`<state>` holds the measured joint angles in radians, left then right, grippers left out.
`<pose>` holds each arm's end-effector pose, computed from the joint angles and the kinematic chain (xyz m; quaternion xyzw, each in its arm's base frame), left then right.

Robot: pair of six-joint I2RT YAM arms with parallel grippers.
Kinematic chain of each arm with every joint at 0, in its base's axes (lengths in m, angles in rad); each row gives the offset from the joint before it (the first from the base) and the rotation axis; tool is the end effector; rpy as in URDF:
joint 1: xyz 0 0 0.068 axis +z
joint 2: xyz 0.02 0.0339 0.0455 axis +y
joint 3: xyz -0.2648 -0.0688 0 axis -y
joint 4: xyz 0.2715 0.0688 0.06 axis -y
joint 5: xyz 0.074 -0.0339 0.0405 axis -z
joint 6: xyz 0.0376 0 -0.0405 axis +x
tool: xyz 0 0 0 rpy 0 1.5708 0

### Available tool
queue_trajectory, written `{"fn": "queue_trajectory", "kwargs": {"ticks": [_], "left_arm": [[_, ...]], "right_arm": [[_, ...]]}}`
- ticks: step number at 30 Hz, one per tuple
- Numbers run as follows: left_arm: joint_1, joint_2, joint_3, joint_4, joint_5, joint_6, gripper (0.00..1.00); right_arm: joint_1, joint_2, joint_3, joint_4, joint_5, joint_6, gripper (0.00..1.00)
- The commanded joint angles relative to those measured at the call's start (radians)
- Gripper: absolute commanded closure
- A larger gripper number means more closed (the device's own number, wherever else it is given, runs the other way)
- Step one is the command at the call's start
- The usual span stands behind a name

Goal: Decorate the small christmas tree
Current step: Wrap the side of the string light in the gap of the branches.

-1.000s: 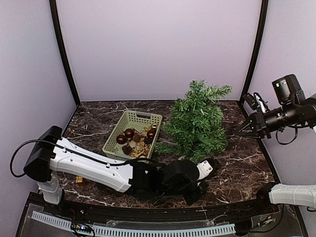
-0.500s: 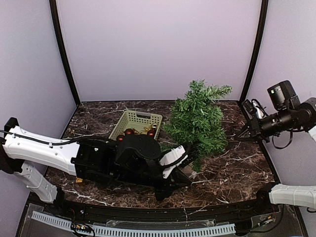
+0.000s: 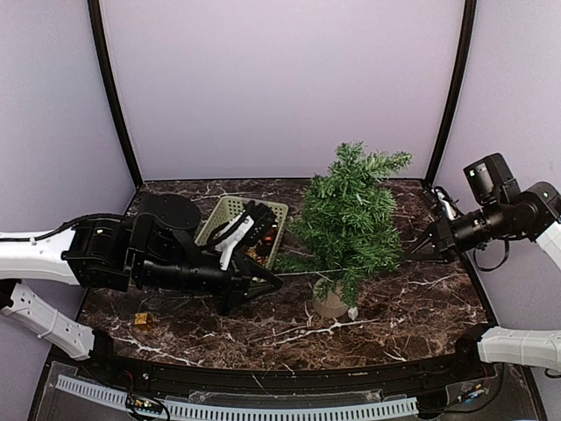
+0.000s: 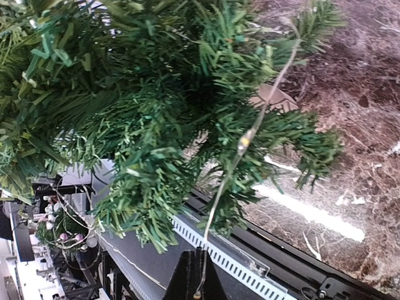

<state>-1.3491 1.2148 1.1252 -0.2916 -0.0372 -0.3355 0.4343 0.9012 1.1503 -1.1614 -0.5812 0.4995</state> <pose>0.0689 -0.2992 0.3557 0.3928 0.7291 -0.4078 0.3845 0.1442 0.0896 0.3628 -0.0630 0.9091 0.3816 0.1546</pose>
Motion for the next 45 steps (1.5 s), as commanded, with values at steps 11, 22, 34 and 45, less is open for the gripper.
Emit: {"fn": "queue_trajectory", "kwargs": {"ticks": [11, 22, 34, 45], "left_arm": [[0.091, -0.116, -0.075, -0.101, 0.085, 0.018, 1.0], [0.126, -0.098, -0.092, -0.085, -0.025, 0.009, 1.0], [0.268, -0.167, -0.138, -0.026, 0.023, 0.005, 1.0], [0.308, -0.145, -0.16, -0.016, 0.078, 0.013, 1.0]], "right_arm": [[0.001, -0.021, -0.114, 0.069, 0.002, -0.023, 1.0], [0.004, -0.028, -0.146, 0.188, 0.013, 0.042, 1.0], [0.005, 0.005, -0.176, 0.306, 0.02, 0.081, 1.0], [0.006, -0.027, -0.134, 0.19, 0.078, 0.051, 0.7]]}}
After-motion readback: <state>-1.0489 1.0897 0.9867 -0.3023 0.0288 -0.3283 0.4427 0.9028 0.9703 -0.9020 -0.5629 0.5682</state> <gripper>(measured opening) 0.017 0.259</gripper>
